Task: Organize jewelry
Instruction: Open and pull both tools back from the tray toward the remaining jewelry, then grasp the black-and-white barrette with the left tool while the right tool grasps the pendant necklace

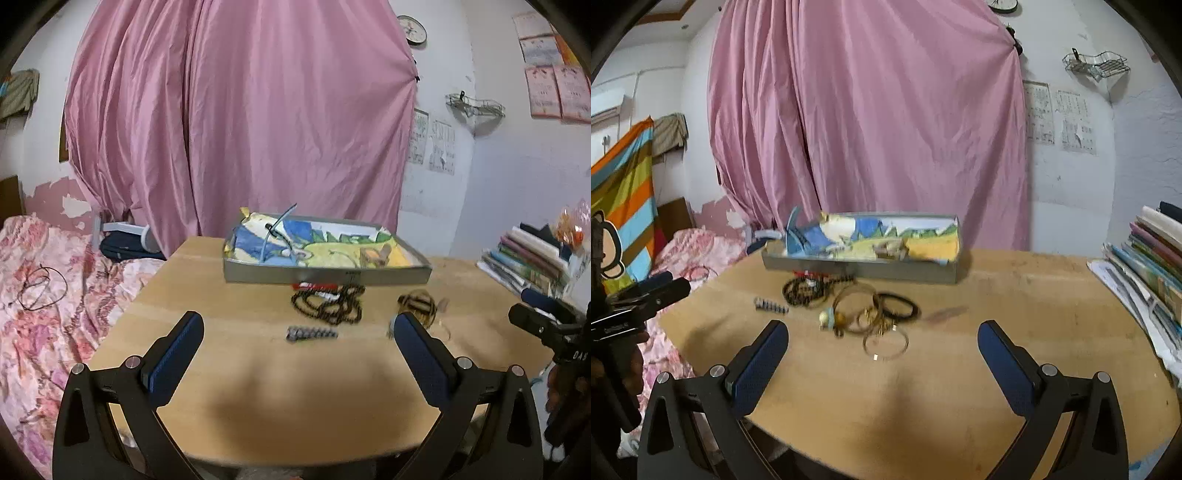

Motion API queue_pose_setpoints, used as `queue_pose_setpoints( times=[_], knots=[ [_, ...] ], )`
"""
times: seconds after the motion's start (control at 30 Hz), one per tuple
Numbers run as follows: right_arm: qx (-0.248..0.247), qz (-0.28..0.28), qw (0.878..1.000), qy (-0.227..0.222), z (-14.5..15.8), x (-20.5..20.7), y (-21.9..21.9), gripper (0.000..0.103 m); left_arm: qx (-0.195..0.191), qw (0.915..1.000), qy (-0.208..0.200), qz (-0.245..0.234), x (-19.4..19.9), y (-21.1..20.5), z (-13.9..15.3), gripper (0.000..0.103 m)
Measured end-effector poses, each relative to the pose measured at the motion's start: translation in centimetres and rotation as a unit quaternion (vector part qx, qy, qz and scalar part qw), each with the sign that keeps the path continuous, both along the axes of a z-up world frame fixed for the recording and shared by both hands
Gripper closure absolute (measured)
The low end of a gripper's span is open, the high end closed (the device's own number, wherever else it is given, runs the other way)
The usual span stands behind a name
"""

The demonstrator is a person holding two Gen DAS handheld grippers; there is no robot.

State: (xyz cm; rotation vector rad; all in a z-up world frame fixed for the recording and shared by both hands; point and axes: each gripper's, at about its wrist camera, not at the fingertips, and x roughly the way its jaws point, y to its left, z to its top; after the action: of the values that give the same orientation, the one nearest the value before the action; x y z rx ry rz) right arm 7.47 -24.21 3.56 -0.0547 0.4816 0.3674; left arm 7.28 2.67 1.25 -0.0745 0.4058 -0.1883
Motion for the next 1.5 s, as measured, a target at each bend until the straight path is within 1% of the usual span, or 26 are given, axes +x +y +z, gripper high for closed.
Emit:
queue_pose_setpoints(
  times=[0.2, 0.33, 0.47, 0.8, 0.97, 1.0, 1.1, 1.27, 1.3, 1.33, 1.37, 1.4, 1.43, 1.47, 1.5],
  knots=[
    [-0.010, -0.003, 1.000, 0.029, -1.5, -0.6, 0.5, 0.000, 0.032, 0.9994, 0.009, -0.004, -1.8, -0.7, -2.0, 0.002],
    [-0.017, -0.011, 0.999, 0.042, -2.2, -0.6, 0.7, 0.000, 0.054, 0.9983, 0.015, -0.013, -1.9, -1.3, -3.0, 0.002],
    [-0.024, -0.012, 0.998, 0.050, -2.7, -0.2, 0.7, 0.000, 0.067, 0.9974, 0.024, -0.014, -1.4, -1.7, -3.7, 0.002],
    [-0.026, -0.017, 0.996, 0.078, -3.6, 2.2, 0.2, 0.000, 0.077, 0.9961, 0.042, -0.012, 1.5, -1.6, -4.3, 0.002],
    [-0.024, -0.011, 0.996, 0.087, -3.3, 4.0, -0.4, 0.000, 0.060, 0.9950, 0.075, -0.029, 3.8, -1.2, -4.7, 0.002],
    [-0.022, -0.008, 0.996, 0.088, -3.1, 4.3, -0.5, 0.000, 0.053, 0.9942, 0.087, -0.035, 4.5, -1.0, -4.8, 0.002],
    [-0.021, 0.014, 0.995, 0.095, -2.4, 5.5, -0.6, 0.000, 0.048, 0.9920, 0.105, -0.052, 6.0, -0.9, -4.7, 0.002],
    [-0.014, 0.060, 0.992, 0.114, -1.4, 7.8, 0.2, 0.000, 0.065, 0.9885, 0.107, -0.085, 7.9, -0.8, -4.2, 0.003],
    [-0.012, 0.064, 0.991, 0.118, -1.4, 8.1, 0.3, 0.000, 0.069, 0.9871, 0.109, -0.095, 8.4, -0.8, -4.2, 0.004],
    [-0.011, 0.067, 0.990, 0.124, -1.3, 8.6, 0.5, 0.001, 0.074, 0.9857, 0.111, -0.103, 8.9, -0.8, -4.2, 0.010],
    [-0.008, 0.074, 0.989, 0.131, -1.3, 9.1, 0.7, 0.005, 0.079, 0.9844, 0.113, -0.109, 9.2, -0.8, -4.2, 0.016],
    [-0.006, 0.080, 0.988, 0.136, -1.3, 9.5, 0.9, 0.012, 0.087, 0.9824, 0.116, -0.117, 9.7, -0.9, -4.3, 0.018],
    [-0.005, 0.084, 0.986, 0.140, -1.4, 9.9, 1.1, 0.015, 0.093, 0.9808, 0.119, -0.124, 10.0, -0.9, -4.4, 0.024],
    [-0.006, 0.086, 0.986, 0.146, -1.5, 10.4, 1.3, 0.021, 0.099, 0.9789, 0.122, -0.131, 10.3, -1.0, -4.5, 0.029],
    [-0.007, 0.088, 0.984, 0.152, -1.7, 10.9, 1.6, 0.027, 0.107, 0.9765, 0.126, -0.139, 10.7, -1.1, -4.6, 0.032]
  ],
)
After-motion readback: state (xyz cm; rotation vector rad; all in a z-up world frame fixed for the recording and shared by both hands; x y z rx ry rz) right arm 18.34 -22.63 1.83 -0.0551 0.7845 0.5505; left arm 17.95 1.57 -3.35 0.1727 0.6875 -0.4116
